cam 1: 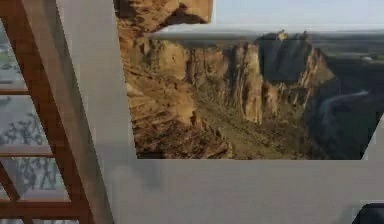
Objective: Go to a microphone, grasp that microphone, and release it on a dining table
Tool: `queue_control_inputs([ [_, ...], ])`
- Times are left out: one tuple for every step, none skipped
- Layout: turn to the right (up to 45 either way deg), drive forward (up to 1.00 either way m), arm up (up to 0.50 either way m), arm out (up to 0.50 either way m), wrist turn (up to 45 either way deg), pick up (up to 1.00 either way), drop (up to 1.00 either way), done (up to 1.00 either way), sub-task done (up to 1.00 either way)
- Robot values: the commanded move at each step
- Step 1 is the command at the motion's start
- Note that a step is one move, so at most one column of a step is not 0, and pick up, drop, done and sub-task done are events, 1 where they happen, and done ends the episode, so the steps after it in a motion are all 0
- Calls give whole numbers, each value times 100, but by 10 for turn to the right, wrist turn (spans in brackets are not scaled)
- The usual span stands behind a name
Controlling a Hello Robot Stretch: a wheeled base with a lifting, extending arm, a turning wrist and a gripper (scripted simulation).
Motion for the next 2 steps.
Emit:
queue_control_inputs([
  [450, 0, 0, 0, 0, 0, 0, 0, 0],
  [450, 0, 0, 0, 0, 0, 0, 0, 0],
])
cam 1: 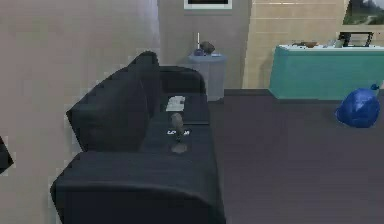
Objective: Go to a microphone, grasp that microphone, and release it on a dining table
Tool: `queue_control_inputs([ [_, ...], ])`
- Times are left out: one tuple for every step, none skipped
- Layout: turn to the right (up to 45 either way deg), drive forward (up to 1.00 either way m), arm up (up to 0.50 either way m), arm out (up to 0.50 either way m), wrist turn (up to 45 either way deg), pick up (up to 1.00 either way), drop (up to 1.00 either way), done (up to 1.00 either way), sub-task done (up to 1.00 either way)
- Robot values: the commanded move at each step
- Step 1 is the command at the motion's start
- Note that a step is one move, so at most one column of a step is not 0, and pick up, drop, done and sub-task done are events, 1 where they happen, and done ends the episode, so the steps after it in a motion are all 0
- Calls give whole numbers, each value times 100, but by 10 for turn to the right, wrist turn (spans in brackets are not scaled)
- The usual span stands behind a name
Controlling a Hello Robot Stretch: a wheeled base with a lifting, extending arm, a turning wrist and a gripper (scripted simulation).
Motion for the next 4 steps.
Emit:
queue_control_inputs([
  [330, 0, 0, 0, 0, 0, 0, 0, 0],
  [0, 70, 0, 0, 0, 0, 0, 0, 0],
  [-270, 0, 0, 0, 0, 0, 0, 0, 0],
  [0, 45, 0, 0, 0, 0, 0, 0, 0],
])
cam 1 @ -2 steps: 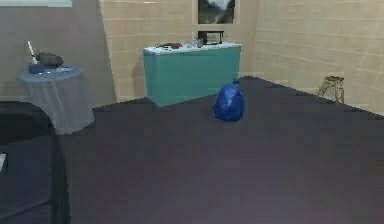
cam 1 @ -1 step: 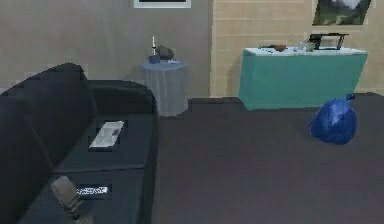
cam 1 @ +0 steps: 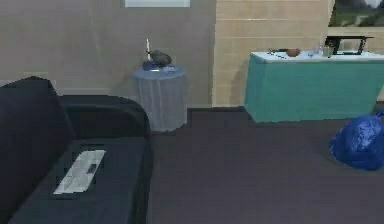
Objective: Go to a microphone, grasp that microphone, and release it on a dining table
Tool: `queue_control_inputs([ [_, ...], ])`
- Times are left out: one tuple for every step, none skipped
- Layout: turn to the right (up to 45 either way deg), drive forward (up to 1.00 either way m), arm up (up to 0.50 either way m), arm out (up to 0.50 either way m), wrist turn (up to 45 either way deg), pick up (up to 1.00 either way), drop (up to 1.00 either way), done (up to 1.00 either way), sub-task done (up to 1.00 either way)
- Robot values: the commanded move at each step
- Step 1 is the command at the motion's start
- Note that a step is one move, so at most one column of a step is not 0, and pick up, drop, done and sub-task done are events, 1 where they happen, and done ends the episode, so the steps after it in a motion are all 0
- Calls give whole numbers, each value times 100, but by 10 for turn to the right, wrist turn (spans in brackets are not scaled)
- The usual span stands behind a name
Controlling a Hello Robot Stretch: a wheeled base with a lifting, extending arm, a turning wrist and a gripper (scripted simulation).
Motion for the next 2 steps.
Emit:
queue_control_inputs([
  [-450, 0, 0, 0, 0, 0, 0, 0, 0],
  [-450, 0, 0, 0, 0, 0, 0, 0, 0],
])
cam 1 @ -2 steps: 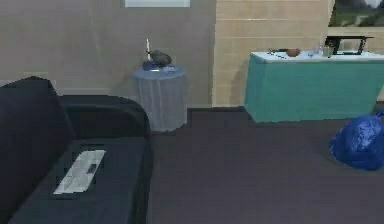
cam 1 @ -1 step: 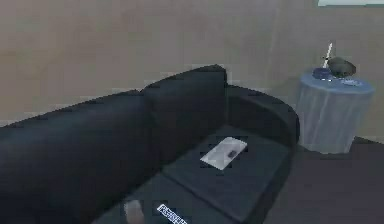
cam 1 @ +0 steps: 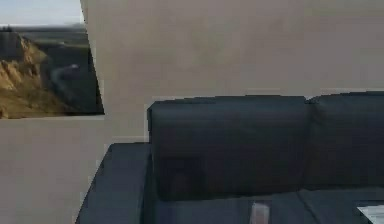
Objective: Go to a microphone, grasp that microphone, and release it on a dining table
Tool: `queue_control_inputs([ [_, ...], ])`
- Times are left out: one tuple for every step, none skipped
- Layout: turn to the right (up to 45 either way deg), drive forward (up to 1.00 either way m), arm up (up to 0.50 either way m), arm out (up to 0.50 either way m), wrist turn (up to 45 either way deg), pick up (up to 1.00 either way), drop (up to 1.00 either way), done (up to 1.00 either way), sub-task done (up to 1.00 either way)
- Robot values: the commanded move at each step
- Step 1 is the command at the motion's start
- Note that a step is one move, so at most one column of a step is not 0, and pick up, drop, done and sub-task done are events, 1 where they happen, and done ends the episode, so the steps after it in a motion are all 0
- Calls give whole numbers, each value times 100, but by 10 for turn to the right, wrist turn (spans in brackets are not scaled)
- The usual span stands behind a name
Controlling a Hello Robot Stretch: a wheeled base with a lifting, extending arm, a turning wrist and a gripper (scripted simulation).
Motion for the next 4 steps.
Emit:
queue_control_inputs([
  [-450, 0, 0, 0, 0, 0, 0, 0, 0],
  [-180, 0, 0, 0, 0, 0, 0, 0, 0],
  [0, 0, 50, 0, 0, 0, 0, 0, 0],
  [0, 0, 10, 0, 0, 0, 0, 0, 0],
])
